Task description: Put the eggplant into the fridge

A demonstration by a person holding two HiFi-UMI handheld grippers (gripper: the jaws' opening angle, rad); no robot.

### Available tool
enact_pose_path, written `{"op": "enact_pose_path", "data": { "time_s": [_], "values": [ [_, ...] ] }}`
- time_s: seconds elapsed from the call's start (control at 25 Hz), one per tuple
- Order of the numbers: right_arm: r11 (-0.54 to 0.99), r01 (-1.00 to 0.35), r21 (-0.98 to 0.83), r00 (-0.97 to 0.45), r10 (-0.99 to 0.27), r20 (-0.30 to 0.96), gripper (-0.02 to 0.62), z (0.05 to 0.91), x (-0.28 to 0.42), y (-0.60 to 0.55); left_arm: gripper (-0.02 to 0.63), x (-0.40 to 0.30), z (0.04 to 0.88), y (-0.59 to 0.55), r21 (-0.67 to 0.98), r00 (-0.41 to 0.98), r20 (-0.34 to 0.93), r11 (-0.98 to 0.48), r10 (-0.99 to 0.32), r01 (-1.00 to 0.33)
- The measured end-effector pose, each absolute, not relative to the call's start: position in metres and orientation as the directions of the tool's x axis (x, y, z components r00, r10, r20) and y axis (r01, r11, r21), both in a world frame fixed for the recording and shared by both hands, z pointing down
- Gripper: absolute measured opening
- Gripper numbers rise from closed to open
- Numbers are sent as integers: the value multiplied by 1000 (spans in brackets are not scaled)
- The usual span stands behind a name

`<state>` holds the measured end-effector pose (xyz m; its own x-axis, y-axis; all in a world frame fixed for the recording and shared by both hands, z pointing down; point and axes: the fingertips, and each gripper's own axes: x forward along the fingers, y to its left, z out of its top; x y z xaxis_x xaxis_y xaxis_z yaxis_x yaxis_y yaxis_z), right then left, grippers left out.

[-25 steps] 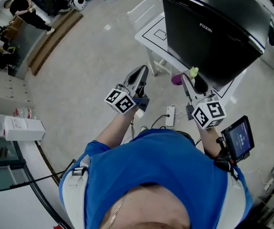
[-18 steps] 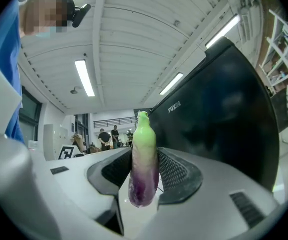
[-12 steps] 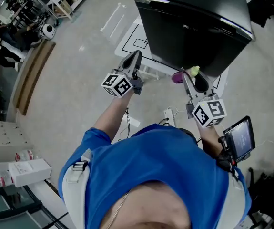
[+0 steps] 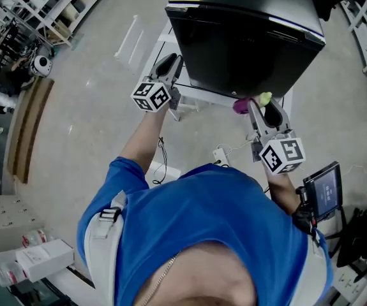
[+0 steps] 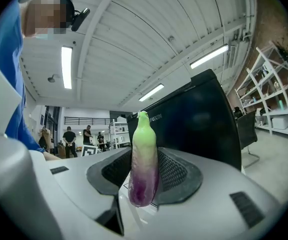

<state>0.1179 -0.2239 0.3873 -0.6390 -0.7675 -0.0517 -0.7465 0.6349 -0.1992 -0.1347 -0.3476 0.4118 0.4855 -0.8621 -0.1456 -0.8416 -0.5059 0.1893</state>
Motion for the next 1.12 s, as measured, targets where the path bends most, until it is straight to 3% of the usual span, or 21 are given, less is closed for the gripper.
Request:
{"op": "enact_pose_path", "data": {
  "time_s": [0.12,0.24,0.56,1.12],
  "values": [
    [603,-774,-194,-605,-794,-54,164,385,126,-220,187,-130,413,-363,169,551,-135,-567,-824,-806],
    [578,-792,-196,-581,-813,-50,164,384,130,-215,250,-127,414,-375,118,614,-98,-622,-783,-774],
    [507,-838,-202,-511,-859,-37,164,387,153,-200,258,-115,408,-391,82,706,-65,-709,-705,-701],
    [437,-876,-202,-445,-896,-11,164,398,164,-167,253,-119,406,-385,114,688,-71,-691,-722,-713]
  ]
}}
